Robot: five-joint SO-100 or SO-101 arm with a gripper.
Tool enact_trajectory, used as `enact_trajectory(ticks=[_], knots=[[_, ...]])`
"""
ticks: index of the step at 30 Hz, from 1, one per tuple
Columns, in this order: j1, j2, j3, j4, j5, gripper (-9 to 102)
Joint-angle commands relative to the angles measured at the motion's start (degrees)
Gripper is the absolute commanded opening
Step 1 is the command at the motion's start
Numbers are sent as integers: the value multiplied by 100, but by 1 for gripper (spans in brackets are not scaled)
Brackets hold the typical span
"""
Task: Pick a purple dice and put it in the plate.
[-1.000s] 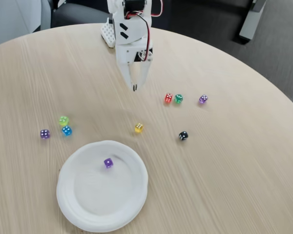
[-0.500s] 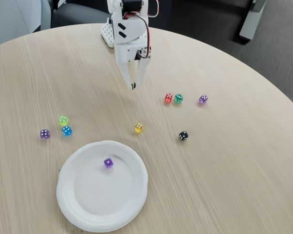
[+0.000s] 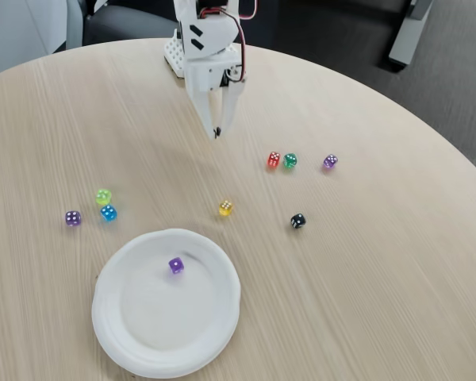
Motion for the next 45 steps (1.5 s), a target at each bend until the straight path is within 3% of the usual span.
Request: enact_trajectory(ticks=[1, 17, 45], knots=[[18, 448, -35, 466, 18, 0], [9, 729, -35, 686, 984, 0], [0, 738, -35, 686, 1028, 1]])
